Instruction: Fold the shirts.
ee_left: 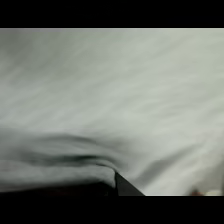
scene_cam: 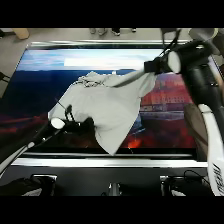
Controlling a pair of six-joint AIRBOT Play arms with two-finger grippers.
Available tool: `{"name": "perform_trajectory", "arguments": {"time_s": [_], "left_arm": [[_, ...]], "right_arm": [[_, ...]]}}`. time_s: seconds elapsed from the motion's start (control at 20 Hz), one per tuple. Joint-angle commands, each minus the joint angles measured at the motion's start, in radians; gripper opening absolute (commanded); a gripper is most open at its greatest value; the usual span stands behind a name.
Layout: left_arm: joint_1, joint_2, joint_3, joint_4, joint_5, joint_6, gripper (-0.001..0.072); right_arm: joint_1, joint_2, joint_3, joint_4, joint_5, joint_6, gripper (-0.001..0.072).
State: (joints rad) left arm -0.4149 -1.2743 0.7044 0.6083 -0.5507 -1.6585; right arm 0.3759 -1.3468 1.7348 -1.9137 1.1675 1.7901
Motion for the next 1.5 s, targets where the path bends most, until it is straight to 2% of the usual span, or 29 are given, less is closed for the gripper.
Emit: {"name": "perform_trajectory", "arguments": {"time_s": [0.0,0.15,0.25,0.4,0.5,0.6,0.65,0.75,0.9,1.0,1.1,1.3,1.35,1.45], "left_arm": [[0.042,0.177,0.171,0.120,-0.091,0.192,0.0028],[0.122,0.485,0.413,0.358,-0.174,0.180,0.0028],[0.200,0.657,0.568,0.488,-0.175,0.055,0.0028],[0.318,0.832,0.659,0.660,-0.205,-0.204,0.0028],[0.374,0.865,0.658,0.683,-0.392,-0.273,0.0028],[0.395,0.845,0.636,0.668,-0.587,-0.291,0.0029],[0.394,0.837,0.605,0.647,-0.616,-0.283,0.0029],[0.394,0.821,0.532,0.600,-0.598,-0.275,0.0029],[0.394,0.770,0.422,0.569,-0.582,-0.233,0.0029],[0.394,0.713,0.352,0.569,-0.545,-0.216,0.0029],[0.394,0.628,0.292,0.570,-0.458,-0.200,0.0029],[0.394,0.328,0.274,0.567,-0.222,-0.200,0.0030],[0.395,0.254,0.286,0.562,-0.158,-0.198,0.0029],[0.395,0.108,0.326,0.558,-0.086,-0.196,0.0029]], "right_arm": [[0.000,0.186,0.001,-0.158,-0.084,0.006,0.0016],[0.000,0.408,0.001,-0.359,-0.190,0.088,0.0016],[0.000,0.562,0.001,-0.438,-0.233,0.157,0.0016],[0.000,0.745,0.001,-0.412,-0.237,0.163,0.0015],[0.000,0.806,0.001,-0.409,-0.201,0.163,0.0015],[0.000,0.818,0.001,-0.409,-0.143,0.162,0.0015],[0.000,0.806,0.001,-0.409,-0.115,0.161,0.0015],[0.000,0.759,0.001,-0.409,-0.095,0.150,0.0015],[0.000,0.628,0.001,-0.410,-0.173,0.156,0.0015],[0.000,0.490,0.001,-0.420,-0.193,0.236,0.0016],[0.000,0.309,0.001,-0.425,-0.236,0.359,0.0017],[0.000,-0.039,0.001,-0.457,-0.520,0.608,0.0016],[0.000,-0.109,0.001,-0.457,-0.575,0.629,0.0016],[0.000,-0.204,0.001,-0.453,-0.576,0.661,0.0016]]}}
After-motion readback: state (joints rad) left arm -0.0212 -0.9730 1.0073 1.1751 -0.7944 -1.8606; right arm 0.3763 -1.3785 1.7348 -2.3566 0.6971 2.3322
